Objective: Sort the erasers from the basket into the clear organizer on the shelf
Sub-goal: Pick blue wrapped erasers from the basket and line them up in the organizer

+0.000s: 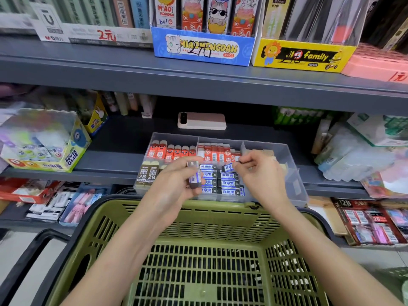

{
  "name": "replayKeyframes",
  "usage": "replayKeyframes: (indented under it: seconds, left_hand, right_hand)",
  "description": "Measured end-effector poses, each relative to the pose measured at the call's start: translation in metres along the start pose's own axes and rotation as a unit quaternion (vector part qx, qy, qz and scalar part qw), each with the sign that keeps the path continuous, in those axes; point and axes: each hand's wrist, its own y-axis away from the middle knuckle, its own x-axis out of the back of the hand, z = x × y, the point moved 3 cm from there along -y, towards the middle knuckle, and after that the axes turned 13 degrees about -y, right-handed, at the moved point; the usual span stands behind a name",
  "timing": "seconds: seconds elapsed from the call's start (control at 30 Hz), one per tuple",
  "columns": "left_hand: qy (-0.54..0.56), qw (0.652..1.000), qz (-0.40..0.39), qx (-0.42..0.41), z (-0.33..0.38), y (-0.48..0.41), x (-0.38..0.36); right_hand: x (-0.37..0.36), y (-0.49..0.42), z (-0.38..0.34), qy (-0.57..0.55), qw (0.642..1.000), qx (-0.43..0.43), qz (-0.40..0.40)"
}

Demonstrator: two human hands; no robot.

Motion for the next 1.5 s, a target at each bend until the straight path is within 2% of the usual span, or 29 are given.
replayKeyframes:
  seconds: [0.13,0.3,0.4,0.5,0.6,0.7,0.8,0.87,0.93,1.03,1.13,1.23,1.37,1.43,1.5]
  left_hand:
    - [-0.048,0.998,-0.007,-0.043,0.000,0.001,0.001]
    - [-0.067,0.995,0.009,-0.074,-0.001,-0.003,-0.001]
    - [-0.052,0.995,0.015,-0.080,-0.001,-0.004,-0.003]
    - [-0.030,0.996,0.030,-0.074,-0.001,-0.006,-0.003]
    - [-0.052,0.995,0.022,-0.077,0.001,-0.006,-0.003]
    - [-0.089,0.992,0.006,-0.086,0.004,-0.007,-0.003]
    - [-0.113,0.989,-0.013,-0.096,0.007,-0.008,-0.005]
    - [-0.163,0.979,-0.008,-0.125,0.007,-0.008,-0.007]
    - [-0.296,0.933,0.028,-0.200,0.006,-0.007,-0.008]
    - [-0.465,0.830,0.077,-0.299,-0.001,-0.002,-0.012]
    - [-0.535,0.764,0.093,-0.347,-0.012,0.000,-0.015]
    - [-0.592,0.705,0.096,-0.378,-0.018,0.000,-0.018]
    - [-0.649,0.646,0.074,-0.395,-0.029,-0.003,-0.019]
    - [-0.664,0.630,0.066,-0.398,-0.033,-0.005,-0.017]
    - [-0.667,0.629,0.055,-0.397,-0.036,-0.007,-0.017]
  right_hand:
    - [-0.006,0.001,-0.001,0.092,0.994,0.044,0.027]
    - [-0.004,-0.001,-0.001,0.113,0.991,0.077,-0.003]
    - [0.003,0.004,-0.009,0.005,0.996,0.084,0.000]
    - [0.006,0.019,-0.024,-0.125,0.984,0.099,-0.075]
    - [0.000,0.028,-0.037,-0.153,0.968,0.099,-0.174]
    - [-0.001,0.024,-0.044,-0.202,0.949,0.061,-0.232]
    - [0.006,0.014,-0.043,-0.260,0.933,0.020,-0.249]
    - [0.017,0.002,-0.035,-0.265,0.937,-0.012,-0.227]
    - [0.028,-0.008,-0.023,-0.224,0.952,-0.042,-0.206]
    - [0.037,-0.015,-0.006,-0.117,0.972,-0.040,-0.199]
    - [0.035,-0.011,0.000,-0.039,0.978,-0.019,-0.203]
    - [0.030,-0.005,-0.001,0.037,0.981,0.047,-0.187]
    - [0.029,0.002,-0.004,0.107,0.975,0.127,-0.147]
    - [0.027,0.004,-0.001,0.176,0.961,0.155,-0.145]
    - [0.027,0.004,0.001,0.206,0.955,0.161,-0.141]
